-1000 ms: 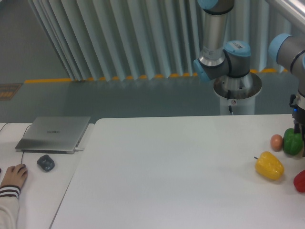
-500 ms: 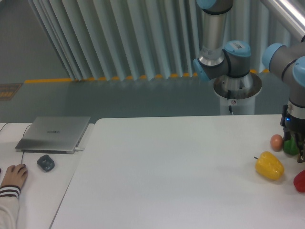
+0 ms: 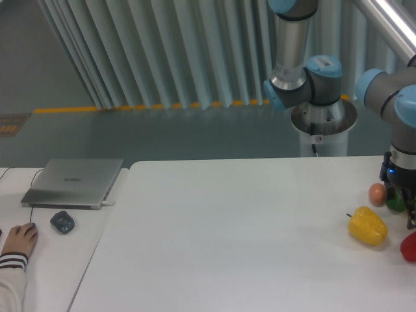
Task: Place the red peppers in a basket
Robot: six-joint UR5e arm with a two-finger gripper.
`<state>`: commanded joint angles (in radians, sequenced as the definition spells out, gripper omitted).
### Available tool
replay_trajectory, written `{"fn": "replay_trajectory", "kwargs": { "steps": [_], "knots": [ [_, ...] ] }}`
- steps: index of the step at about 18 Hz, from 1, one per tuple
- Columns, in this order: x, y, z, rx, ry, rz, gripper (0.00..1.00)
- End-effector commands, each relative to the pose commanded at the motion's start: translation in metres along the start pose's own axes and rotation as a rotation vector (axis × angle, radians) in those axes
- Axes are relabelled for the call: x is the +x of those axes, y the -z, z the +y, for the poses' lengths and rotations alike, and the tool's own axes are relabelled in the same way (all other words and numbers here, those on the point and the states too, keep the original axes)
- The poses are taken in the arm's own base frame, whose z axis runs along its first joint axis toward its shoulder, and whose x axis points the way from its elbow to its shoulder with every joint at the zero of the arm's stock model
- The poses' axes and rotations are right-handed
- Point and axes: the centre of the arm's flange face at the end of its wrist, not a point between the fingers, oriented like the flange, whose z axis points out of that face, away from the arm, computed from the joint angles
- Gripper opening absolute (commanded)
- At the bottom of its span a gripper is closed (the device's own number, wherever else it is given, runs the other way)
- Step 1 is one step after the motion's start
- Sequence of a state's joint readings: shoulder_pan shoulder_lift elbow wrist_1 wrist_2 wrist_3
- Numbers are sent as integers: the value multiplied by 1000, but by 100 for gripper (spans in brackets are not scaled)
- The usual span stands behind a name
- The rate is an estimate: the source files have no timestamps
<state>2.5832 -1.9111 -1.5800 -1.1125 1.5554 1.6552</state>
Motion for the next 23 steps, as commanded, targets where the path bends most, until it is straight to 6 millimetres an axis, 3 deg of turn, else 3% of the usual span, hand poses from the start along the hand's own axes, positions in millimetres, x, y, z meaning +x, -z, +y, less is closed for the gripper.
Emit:
{"fn": "replay_trajectory", "kwargs": {
  "steps": [3,23],
  "knots": [
    [-11,-25,4,-7,3,-21,100],
    [-10,-60,6,-80,114,26,100]
  ]
}}
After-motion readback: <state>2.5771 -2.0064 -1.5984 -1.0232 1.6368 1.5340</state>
